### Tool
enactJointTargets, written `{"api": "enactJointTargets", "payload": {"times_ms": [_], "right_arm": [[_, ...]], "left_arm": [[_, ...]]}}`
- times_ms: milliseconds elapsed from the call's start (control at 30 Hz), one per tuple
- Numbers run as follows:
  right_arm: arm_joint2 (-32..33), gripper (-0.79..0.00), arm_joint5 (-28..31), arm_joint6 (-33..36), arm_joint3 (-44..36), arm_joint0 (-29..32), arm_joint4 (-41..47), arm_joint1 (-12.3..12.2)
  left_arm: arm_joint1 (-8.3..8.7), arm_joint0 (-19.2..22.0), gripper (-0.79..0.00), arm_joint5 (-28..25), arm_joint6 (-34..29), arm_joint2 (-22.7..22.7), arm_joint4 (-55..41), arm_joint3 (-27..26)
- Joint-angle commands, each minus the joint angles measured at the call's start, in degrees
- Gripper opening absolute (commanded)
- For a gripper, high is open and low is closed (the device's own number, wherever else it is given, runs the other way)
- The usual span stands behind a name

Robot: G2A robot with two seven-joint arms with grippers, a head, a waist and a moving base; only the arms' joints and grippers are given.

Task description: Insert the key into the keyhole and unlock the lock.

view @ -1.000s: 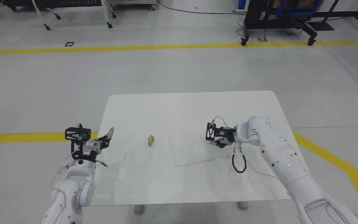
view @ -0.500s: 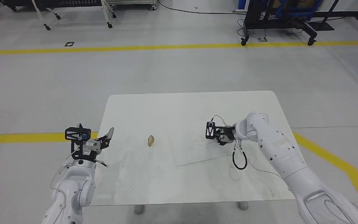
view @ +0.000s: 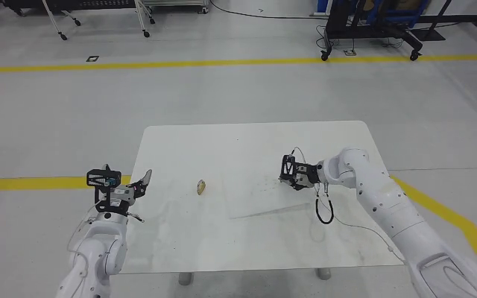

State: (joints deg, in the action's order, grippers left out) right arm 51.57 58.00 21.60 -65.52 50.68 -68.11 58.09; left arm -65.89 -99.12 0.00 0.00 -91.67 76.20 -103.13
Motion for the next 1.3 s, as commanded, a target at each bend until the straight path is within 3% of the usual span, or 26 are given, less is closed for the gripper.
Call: {"api": "enactJointTargets", "payload": {"times_ms": [0, 167, 767, 1133, 1267], "right_arm": [[0.19, -0.785, 0.0, -1.07, -0.54, 0.42, 0.53, -0.85], [0.02, -0.785, 0.0, -2.66, -1.34, 1.33, 0.13, -2.42], [0.02, -0.785, 0.0, -2.66, -1.34, 1.33, 0.13, -2.42], [2.67, -0.785, 0.0, -17.87, -5.31, 3.7, 0.29, -4.01], [0.23, -0.785, 0.0, -24.3, -5.59, 3.6, 6.44, -4.08]], "left_arm": [[0.0, 0.0, 0.0, 0.0, 0.0, 0.0, 0.0, 0.0], [0.0, 0.0, 0.0, 0.0, 0.0, 0.0, 0.0, 0.0], [0.0, 0.0, 0.0, 0.0, 0.0, 0.0, 0.0, 0.0], [0.0, 0.0, 0.0, 0.0, 0.0, 0.0, 0.0, 0.0], [0.0, 0.0, 0.0, 0.0, 0.0, 0.0, 0.0, 0.0]]}}
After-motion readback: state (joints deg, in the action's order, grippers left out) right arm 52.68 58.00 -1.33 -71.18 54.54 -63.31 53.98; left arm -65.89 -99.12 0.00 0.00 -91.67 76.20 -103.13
